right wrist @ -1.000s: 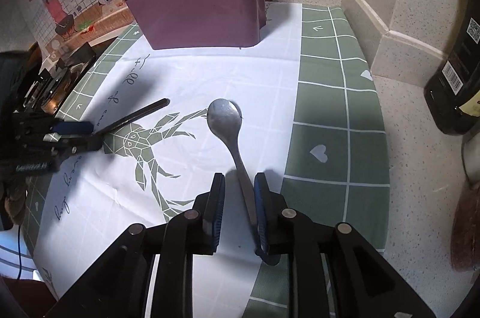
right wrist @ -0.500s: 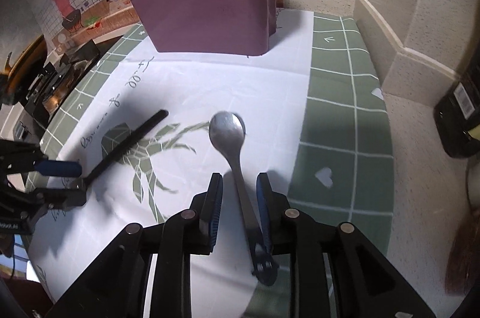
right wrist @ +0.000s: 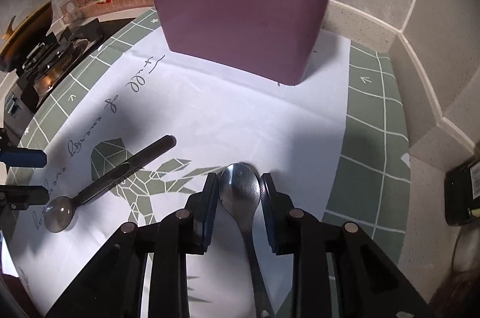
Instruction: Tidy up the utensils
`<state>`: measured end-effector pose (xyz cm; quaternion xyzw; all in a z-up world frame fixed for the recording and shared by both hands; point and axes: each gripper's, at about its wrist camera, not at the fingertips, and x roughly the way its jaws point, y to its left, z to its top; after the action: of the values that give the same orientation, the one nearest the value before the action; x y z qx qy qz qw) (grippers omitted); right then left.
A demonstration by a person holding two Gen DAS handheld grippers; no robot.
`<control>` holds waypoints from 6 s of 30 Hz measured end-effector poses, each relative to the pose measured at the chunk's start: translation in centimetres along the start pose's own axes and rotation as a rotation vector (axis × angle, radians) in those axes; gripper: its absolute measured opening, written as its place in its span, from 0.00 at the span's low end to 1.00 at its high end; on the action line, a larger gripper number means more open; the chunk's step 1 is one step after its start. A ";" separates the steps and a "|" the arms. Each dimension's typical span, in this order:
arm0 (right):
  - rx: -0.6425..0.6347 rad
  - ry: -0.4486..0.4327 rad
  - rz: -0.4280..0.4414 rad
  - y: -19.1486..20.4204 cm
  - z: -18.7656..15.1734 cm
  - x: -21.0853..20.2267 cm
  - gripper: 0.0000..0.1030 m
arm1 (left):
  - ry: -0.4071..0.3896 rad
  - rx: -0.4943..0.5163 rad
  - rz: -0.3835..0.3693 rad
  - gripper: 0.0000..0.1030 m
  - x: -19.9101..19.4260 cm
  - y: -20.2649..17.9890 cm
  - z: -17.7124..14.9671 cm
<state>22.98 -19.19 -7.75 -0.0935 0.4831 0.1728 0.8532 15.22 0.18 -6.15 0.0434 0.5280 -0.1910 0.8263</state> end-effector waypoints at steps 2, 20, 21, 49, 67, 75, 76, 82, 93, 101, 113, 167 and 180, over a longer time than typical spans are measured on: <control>0.038 -0.014 0.017 -0.7 -0.4 -0.8 0.25 | 0.001 0.015 -0.005 0.38 0.1 -0.3 0.3; 0.204 -0.102 0.009 -2.8 -4.3 -6.9 0.25 | 0.174 0.274 0.053 0.19 6.1 -5.1 6.0; 0.208 -0.106 0.001 -2.9 -4.4 -7.2 0.25 | 0.184 0.283 0.061 0.19 6.3 -5.3 6.1; 0.276 -0.184 0.010 -4.3 -4.0 -9.6 0.25 | -0.074 0.024 -0.087 0.12 1.6 -2.6 6.5; 0.245 -0.458 0.090 -4.0 5.9 -18.7 0.25 | -0.769 -0.099 -0.066 0.12 -18.1 2.1 12.4; 0.203 -0.659 0.012 -4.0 14.8 -23.3 0.25 | -1.089 -0.195 0.044 0.12 -16.6 4.0 16.6; 0.208 -0.655 0.008 -4.3 15.2 -22.5 0.25 | -1.085 -0.205 0.050 0.12 -15.7 4.4 16.8; 0.246 -0.588 0.050 -5.8 15.8 -15.9 0.25 | -1.001 -0.239 0.049 0.12 -8.8 5.7 18.7; 0.258 -0.515 0.064 -6.0 16.5 -7.9 0.25 | -0.871 -0.276 -0.015 0.12 -1.0 6.8 20.3; 0.257 -0.412 0.078 -5.8 14.8 -4.4 0.27 | -0.785 -0.225 -0.033 0.15 0.4 6.4 19.2; 0.258 -0.377 0.050 -3.5 9.0 -8.8 0.34 | -0.595 -0.181 0.103 0.60 -5.8 4.0 12.5; 0.213 -0.386 -0.116 8.2 -7.4 -16.6 0.34 | -0.484 -0.162 0.304 0.63 -10.0 -4.7 -4.4; 0.219 -0.389 -0.121 8.1 -7.5 -16.7 0.34 | -0.485 -0.161 0.304 0.63 -9.9 -4.6 -4.3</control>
<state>6.02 -17.61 2.81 0.0058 0.3189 0.0828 0.9442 6.19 -0.20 1.40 0.0094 0.3161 -0.0276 0.9483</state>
